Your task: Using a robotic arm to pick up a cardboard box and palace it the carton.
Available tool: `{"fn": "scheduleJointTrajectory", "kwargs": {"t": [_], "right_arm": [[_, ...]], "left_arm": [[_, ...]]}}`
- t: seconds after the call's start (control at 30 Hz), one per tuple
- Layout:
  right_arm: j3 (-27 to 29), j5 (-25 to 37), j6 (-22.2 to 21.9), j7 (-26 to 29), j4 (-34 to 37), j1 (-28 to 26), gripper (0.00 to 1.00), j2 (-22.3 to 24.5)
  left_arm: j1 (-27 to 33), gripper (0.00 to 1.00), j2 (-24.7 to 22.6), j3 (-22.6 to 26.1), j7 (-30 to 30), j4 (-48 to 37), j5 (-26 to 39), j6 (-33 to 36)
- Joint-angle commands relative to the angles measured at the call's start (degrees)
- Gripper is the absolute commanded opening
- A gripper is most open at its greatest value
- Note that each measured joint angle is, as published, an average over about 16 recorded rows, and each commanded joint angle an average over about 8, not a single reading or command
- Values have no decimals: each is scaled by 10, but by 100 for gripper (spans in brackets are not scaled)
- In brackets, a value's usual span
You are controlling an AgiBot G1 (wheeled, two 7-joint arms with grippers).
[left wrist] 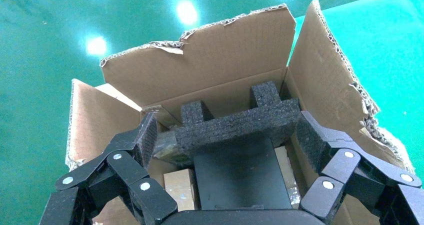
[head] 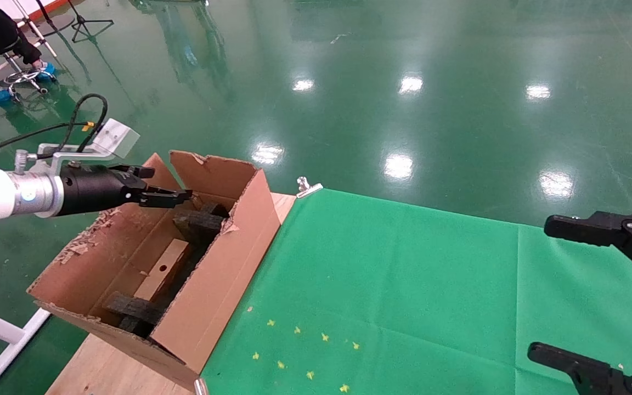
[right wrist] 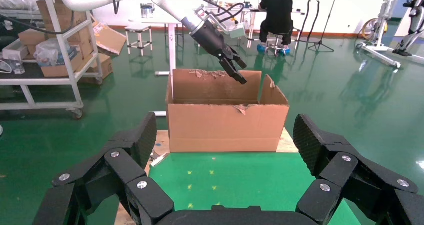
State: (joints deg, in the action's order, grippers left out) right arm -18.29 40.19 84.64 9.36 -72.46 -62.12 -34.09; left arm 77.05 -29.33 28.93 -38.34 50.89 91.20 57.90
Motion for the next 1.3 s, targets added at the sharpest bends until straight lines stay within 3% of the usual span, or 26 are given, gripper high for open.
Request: {"fn": "scheduleJointTrajectory", "kwargs": {"t": [0.03,1.3], "right_arm": [[0,0,0,0,0,0,100,0],[0,0,0,0,0,0,100,0]], "left_arm": [[0,100,-1,0,2,-2,-2,1],[-102,100,-38,-85,182,148,-325,183]]}}
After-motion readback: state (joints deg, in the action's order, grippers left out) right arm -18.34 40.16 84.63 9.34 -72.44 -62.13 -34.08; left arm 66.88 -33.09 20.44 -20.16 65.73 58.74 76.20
